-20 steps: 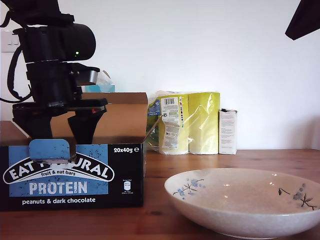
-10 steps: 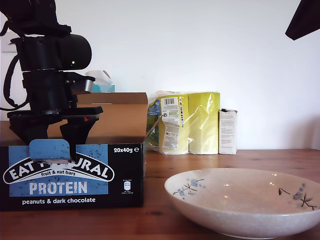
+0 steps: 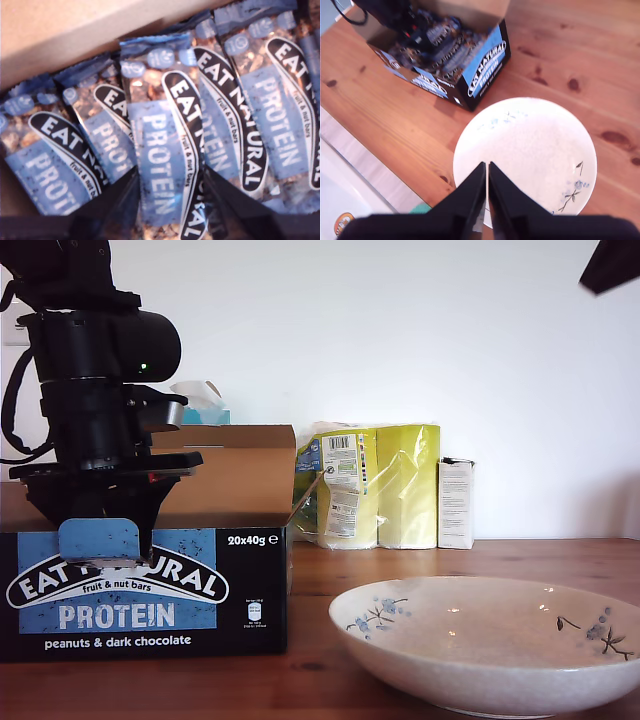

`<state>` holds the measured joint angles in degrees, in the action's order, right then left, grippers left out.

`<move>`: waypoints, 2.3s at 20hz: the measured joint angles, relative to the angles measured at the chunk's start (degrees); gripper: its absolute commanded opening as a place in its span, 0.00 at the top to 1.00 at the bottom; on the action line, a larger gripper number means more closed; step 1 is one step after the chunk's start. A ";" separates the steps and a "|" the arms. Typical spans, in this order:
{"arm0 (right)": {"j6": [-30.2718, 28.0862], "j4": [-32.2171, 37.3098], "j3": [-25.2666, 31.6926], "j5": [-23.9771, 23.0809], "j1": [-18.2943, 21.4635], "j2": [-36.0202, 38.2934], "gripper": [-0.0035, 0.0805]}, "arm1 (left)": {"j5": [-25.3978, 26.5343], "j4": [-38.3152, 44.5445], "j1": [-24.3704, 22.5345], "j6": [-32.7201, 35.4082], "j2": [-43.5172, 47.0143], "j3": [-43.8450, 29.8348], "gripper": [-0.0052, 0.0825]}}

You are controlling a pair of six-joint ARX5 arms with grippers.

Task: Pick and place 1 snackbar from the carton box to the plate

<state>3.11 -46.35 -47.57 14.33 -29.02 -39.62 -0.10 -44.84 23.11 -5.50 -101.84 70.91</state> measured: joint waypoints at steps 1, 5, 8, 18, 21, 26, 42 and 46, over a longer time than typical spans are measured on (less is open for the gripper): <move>-0.02 -0.13 0.00 -0.28 0.00 1.57 0.97 | -0.26 -0.13 0.00 0.00 0.00 0.00 0.74; -0.48 -2.64 0.00 -1.66 0.00 6.80 0.97 | -1.31 -2.05 0.04 -0.13 1.86 0.02 0.74; -1.70 -4.81 -0.02 -2.03 0.00 9.11 0.97 | -1.73 -3.96 0.55 -0.22 9.22 0.02 0.74; -1.64 -12.50 -0.04 -2.93 0.00 22.10 0.97 | -6.64 -3.28 7.23 -3.06 24.48 1.29 0.74; -1.62 -14.75 -0.07 -2.93 0.00 25.05 0.97 | -7.45 2.49 14.47 -4.68 24.33 1.27 0.74; -1.60 -17.40 -0.07 -2.91 0.00 25.94 0.97 | -8.81 15.13 24.96 -6.29 19.32 1.31 0.74; -1.62 -17.33 -0.81 -2.91 0.00 25.94 0.97 | -9.66 23.32 34.21 -4.59 -7.23 1.31 0.74; -1.62 -17.33 -0.81 -2.91 0.00 25.94 0.97 | -8.87 25.24 34.23 -3.39 -7.69 1.31 0.61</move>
<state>1.50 -63.68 -48.38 11.42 -29.02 -13.67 -8.97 -19.59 57.34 -8.88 -109.54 72.23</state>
